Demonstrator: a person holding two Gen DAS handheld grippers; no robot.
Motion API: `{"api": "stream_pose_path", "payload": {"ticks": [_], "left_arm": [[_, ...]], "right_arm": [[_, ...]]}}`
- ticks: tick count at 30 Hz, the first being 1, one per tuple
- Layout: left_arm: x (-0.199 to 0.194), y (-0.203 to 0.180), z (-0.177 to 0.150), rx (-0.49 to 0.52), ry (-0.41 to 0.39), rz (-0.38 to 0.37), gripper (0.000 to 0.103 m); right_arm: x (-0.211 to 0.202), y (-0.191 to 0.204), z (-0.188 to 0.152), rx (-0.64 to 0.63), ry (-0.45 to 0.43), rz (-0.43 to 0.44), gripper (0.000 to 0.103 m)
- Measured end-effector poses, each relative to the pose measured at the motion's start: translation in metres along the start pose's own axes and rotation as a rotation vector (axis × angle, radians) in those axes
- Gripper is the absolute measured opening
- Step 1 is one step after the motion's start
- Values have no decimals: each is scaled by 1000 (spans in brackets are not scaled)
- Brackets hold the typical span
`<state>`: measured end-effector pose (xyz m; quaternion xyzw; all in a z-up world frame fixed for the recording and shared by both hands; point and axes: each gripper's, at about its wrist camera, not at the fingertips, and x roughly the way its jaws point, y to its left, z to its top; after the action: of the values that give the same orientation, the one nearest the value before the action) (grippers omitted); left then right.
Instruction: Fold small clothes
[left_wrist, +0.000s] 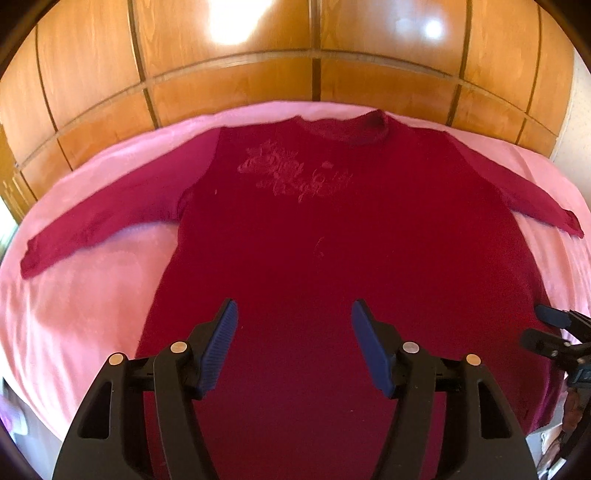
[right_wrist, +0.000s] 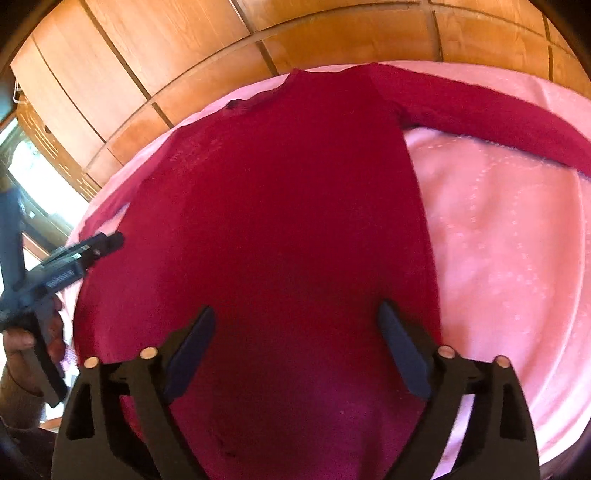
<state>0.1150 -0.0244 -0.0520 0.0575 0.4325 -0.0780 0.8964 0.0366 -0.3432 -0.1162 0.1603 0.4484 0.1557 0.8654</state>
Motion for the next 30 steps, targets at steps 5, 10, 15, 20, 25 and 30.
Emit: {"api": "stream_pose_path", "payload": {"ticks": [5,10,15,20,25,30], "left_arm": [[21,7,-10,-32,58,15,68],[28,17,-21,-84,37,-6,79],[29,13,-25,-67,15,10,82],[29,15,-24,-81,20,8,83],[30,13,-23,-80,40,17,84],[30,12,-21,-80,48,26,84]], "right_arm": [[-8,-3,-1,-15,-5,44,101],[-42,-38,13,140,-83,41,74],[-89,-139,29,494,-302,-53,68],[-120,-245,33,804,-473,-157,54],[-122,-315,40,998,-535,-202,42],[-118,-336,70,968,-502,-305,9]]}}
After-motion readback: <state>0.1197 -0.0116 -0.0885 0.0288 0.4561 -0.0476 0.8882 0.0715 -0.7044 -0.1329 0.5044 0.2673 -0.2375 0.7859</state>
